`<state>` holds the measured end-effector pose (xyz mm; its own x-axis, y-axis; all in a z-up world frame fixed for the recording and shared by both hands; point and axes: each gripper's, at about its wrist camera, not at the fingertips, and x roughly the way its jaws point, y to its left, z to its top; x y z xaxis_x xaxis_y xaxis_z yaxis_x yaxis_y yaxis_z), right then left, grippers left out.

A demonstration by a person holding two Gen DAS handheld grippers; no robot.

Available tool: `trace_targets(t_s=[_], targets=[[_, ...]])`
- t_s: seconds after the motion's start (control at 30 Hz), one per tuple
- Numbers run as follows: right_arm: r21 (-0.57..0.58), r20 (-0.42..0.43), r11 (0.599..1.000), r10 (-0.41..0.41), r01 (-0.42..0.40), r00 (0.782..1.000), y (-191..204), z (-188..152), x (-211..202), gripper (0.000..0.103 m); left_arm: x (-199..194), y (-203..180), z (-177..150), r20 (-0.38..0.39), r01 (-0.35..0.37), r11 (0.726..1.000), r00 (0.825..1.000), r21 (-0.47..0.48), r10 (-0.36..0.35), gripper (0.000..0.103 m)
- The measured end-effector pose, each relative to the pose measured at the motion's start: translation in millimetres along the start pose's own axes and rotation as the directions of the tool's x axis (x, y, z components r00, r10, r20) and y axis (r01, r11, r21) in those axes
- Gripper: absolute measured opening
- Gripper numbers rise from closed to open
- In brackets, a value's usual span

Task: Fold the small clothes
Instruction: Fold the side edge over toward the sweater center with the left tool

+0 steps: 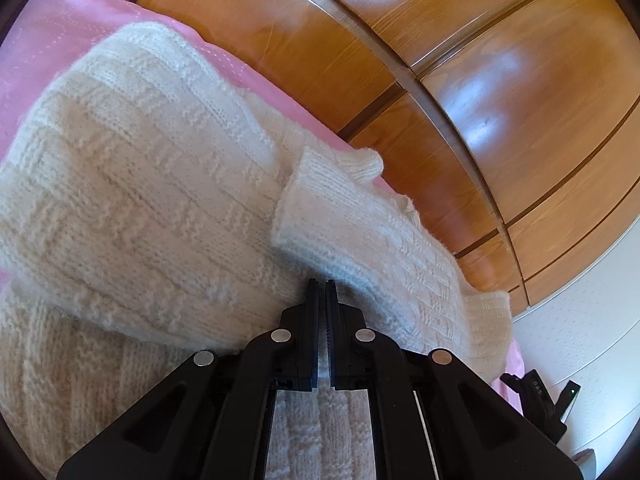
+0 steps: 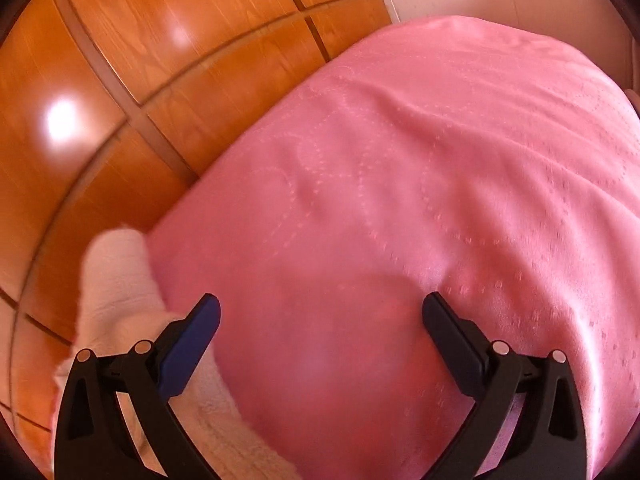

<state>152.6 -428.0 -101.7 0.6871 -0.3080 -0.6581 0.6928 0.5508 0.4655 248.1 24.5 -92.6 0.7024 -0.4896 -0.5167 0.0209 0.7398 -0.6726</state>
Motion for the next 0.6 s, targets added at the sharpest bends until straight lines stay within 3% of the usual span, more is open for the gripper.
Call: trace_targets(t_s=[0.1,0.27,0.37,0.47,0.6], targets=[[-0.145,-0.064,0.988,0.049,-0.057,0.997,19.6,-7.3,1.2,0.101,1.7,-1.5,1.2,0.004,0.007,1.0,1.0,0.005,-0.007,0.004],[-0.441,-0.185,0.896,-0.03,-0.056,0.982,70.1,-21.0,18.9,0.101,0.8,-1.4,1.1,0.006,0.009,1.0,1.0,0.005,-0.009,0.004],[-0.543,-0.162,0.839,-0.056,-0.041,0.985,95.7,-18.5,28.1,0.101,1.2,-2.4,0.3,0.006,0.004,1.0,1.0,0.007,-0.004,0.004],[-0.525,-0.112,0.851,-0.065,-0.004,0.992,103.3,-6.1,36.5,0.101,2.3,-2.1,0.8,0.004,0.003,1.0,1.0,0.007,-0.003,0.004],[-0.346,-0.022,0.93,-0.139,0.123,0.99,71.6,7.4,34.0,0.101,2.8,-1.3,2.2,0.001,0.008,1.0,1.0,0.004,-0.008,0.004]])
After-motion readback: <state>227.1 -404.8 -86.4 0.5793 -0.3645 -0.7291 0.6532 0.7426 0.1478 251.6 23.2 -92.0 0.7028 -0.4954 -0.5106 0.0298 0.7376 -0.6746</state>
